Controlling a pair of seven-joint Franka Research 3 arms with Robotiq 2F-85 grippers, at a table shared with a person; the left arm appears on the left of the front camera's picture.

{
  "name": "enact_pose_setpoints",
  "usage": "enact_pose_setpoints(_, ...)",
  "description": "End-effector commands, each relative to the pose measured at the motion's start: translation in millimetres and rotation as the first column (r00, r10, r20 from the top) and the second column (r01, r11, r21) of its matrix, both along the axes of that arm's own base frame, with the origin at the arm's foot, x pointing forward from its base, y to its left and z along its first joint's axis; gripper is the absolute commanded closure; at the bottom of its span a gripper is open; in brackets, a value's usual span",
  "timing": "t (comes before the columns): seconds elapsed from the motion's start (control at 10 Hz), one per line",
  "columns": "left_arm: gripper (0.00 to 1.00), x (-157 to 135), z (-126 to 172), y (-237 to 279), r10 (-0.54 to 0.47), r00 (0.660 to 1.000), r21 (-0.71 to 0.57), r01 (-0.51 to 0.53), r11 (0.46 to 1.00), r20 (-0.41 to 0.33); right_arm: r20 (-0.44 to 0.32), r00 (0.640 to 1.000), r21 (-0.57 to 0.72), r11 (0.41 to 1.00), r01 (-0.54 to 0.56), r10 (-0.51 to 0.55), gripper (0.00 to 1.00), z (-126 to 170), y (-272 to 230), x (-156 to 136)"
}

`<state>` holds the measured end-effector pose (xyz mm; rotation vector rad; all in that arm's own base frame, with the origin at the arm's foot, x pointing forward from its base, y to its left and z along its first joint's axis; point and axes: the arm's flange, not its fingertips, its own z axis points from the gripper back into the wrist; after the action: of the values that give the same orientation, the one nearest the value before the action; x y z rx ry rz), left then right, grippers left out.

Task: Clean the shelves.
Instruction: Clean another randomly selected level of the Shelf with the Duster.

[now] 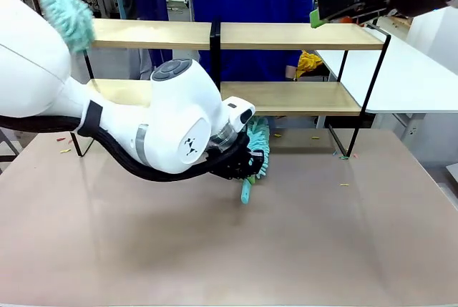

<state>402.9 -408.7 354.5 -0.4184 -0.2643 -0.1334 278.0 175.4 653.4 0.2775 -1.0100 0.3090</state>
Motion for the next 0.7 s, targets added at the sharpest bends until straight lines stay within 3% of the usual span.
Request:
enact_pose_setpoints(0.0,0.88,12.0,-1.0,-10.7,-0.062,0.998,-0.044,0.061,0.997,-0.011,0.0,1.0,0.001,1.0,0.001,-0.001,0.0,0.0,-1.2,0.3)
enact_pose_setpoints(0.3,0.88,14.4,-5.6,-27.1,-0.175,0.984,-0.078,0.172,0.982,-0.038,0.0,1.0,0.001,1.0,0.001,-0.001,0.0,0.0,-1.2,0.3)
enact_pose_setpoints(0.6,0.88,15.2,-4.9,-46.3,-0.234,0.972,-0.112,0.233,0.966,0.007,0.0,1.0,0.001,1.0,0.001,-0.001,0.0,0.0,-1.2,0.3)
